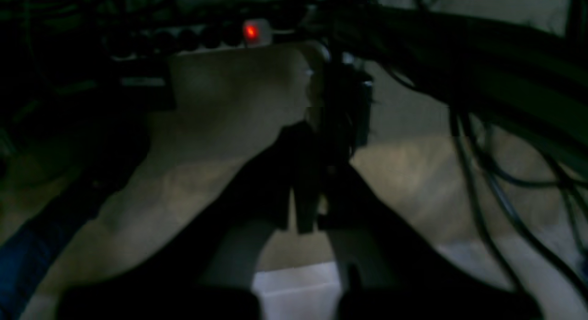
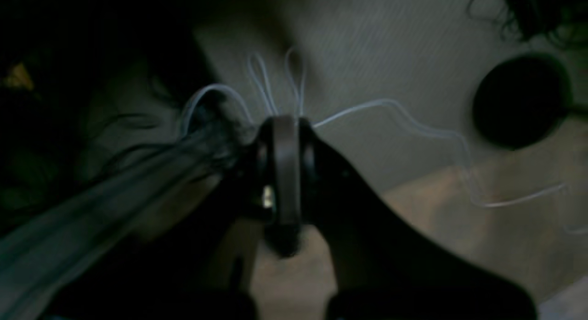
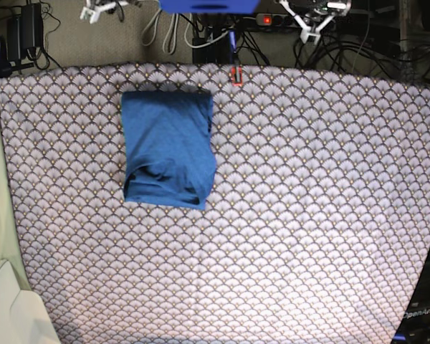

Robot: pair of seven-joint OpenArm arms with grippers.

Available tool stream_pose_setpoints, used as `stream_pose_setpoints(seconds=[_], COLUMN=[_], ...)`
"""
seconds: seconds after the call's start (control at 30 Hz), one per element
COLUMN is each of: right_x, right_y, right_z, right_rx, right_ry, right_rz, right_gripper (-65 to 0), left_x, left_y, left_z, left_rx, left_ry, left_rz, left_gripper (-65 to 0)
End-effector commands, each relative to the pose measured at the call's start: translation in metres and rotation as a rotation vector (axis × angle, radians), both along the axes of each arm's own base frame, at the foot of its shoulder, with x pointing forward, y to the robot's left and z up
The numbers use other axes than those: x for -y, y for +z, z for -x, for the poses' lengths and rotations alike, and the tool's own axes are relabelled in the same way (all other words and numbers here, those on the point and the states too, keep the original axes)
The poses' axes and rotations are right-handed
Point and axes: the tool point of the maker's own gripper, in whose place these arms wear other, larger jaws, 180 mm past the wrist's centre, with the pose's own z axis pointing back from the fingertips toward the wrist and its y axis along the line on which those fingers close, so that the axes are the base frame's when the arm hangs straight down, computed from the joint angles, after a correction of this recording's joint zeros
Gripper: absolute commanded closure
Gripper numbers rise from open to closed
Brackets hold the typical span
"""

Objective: Fold the T-shirt properly

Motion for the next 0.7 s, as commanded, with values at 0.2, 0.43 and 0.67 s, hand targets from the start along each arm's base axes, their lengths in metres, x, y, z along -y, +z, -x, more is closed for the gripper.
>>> stream_pose_setpoints(seconds=[0.2, 0.43, 0.67], right_x=[0.014, 0.020, 0.027], right_y=[0.005, 0.007, 0.003], right_z=[0.031, 0.028, 0.023], right_rx=[-0.171, -0.220, -0.260], right_ry=[0.091, 0.161, 0.193], right_rz=[0.254, 0.323, 0.314], right_gripper=[0.0, 0.0, 0.0], left_x=[-0.035, -0.045, -0.009], left_y=[-0.011, -0.011, -0.015], left_z=[0.003, -0.011, -0.011], left_rx=[-0.088, -0.078, -0.082], left_ry=[0.080, 0.113, 0.179], left_rz=[-0.201, -0.345, -0.289], left_gripper=[-0.3, -0.3, -0.3])
